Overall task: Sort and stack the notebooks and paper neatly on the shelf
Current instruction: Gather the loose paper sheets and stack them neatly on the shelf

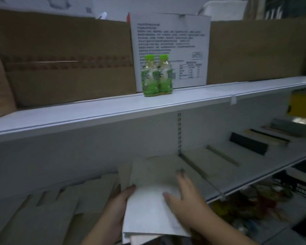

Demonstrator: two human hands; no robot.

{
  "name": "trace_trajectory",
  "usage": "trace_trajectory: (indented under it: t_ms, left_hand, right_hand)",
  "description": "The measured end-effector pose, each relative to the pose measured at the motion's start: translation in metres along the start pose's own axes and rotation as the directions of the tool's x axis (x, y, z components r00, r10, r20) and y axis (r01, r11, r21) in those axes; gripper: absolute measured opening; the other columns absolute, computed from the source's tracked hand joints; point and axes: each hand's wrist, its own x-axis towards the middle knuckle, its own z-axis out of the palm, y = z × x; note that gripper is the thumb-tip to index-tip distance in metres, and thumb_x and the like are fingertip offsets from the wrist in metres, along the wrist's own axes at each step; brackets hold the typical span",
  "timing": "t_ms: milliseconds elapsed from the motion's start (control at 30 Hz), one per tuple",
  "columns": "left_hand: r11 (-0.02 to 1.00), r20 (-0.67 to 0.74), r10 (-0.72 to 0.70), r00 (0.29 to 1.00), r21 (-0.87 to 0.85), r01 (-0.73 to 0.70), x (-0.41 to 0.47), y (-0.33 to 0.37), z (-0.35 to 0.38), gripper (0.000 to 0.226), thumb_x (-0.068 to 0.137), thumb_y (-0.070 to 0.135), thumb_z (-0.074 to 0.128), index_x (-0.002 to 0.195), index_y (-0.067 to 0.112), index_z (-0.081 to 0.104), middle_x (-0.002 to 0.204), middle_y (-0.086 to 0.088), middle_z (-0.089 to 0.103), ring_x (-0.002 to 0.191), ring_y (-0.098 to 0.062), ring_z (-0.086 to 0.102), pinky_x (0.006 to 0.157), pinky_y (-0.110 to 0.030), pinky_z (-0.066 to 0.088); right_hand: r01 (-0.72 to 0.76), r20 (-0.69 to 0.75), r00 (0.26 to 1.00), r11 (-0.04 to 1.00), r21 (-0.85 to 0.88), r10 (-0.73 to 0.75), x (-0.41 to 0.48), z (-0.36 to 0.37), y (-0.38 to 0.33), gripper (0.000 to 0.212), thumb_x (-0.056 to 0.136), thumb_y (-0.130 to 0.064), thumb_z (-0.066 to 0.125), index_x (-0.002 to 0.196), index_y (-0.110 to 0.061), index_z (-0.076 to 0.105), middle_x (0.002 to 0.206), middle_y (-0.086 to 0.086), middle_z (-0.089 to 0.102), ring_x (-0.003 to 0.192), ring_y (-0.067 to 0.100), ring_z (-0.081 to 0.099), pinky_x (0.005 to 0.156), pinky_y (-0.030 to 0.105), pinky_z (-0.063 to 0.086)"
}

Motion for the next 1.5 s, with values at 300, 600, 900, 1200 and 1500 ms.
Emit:
trace_trajectory:
  t_ms: [300,600,900,1200,1500]
  left_hand:
    - [0.99,-0.028,-0.106,0.994,0.09,0.109,0.009,-0.072,0.151,0.04,0.097,0.037,0.045,0.088,0.002,0.064,0.086,-0.014,0.07,0.069,-0.027,0.065,0.059,-0.03,0.048]
    - [0.979,-0.11,-0.205,0.973,-0.036,0.202,0.103,-0.099,0.204,0.033,0.096,0.017,0.043,0.084,-0.002,0.067,0.077,-0.019,0.07,0.071,-0.028,0.06,0.06,-0.031,0.043]
    - [0.933,-0.136,-0.14,0.981,0.314,0.177,0.202,-0.113,0.244,0.079,0.059,0.038,0.073,0.125,-0.002,0.054,0.127,-0.021,0.057,0.109,-0.035,0.06,0.096,-0.048,0.049]
    - [0.485,0.105,-0.167,0.98,0.874,-0.011,0.204,-0.102,0.259,0.113,0.073,0.038,0.078,0.152,0.03,-0.002,0.159,-0.003,-0.013,0.147,-0.023,0.003,0.113,-0.03,0.021]
    - [-0.061,-0.162,-0.186,0.969,0.986,0.153,0.211,-0.122,0.284,0.128,0.072,0.039,0.078,0.147,0.012,-0.023,0.155,-0.026,-0.015,0.146,-0.034,-0.002,0.117,-0.037,0.019]
  right_hand:
    - [-0.345,0.187,0.936,0.683,0.644,0.297,-0.017,-0.119,0.121,0.025,0.09,0.004,0.054,0.109,-0.008,0.063,0.094,0.01,0.074,0.081,0.024,0.072,0.061,0.027,0.055]
    - [-0.359,0.156,0.929,0.718,0.596,0.335,0.057,-0.143,0.184,0.028,0.089,0.007,0.054,0.115,-0.004,0.058,0.103,0.009,0.067,0.085,0.017,0.066,0.069,0.016,0.055]
    - [-0.45,-0.017,0.891,0.888,0.089,0.453,0.167,-0.181,0.217,0.06,0.091,-0.025,0.059,0.144,-0.016,0.032,0.146,0.004,0.038,0.126,0.019,0.047,0.094,0.021,0.041]
    - [-0.402,0.091,0.913,0.915,0.035,0.398,0.241,-0.16,0.254,0.05,0.084,-0.018,0.069,0.127,0.001,0.054,0.127,0.018,0.057,0.101,0.028,0.061,0.079,0.035,0.054]
    - [0.007,0.279,0.956,0.942,-0.335,0.092,0.261,-0.152,0.258,0.085,0.093,-0.035,0.05,0.15,-0.008,-0.007,0.159,0.01,0.003,0.143,0.026,0.02,0.113,0.029,0.027]
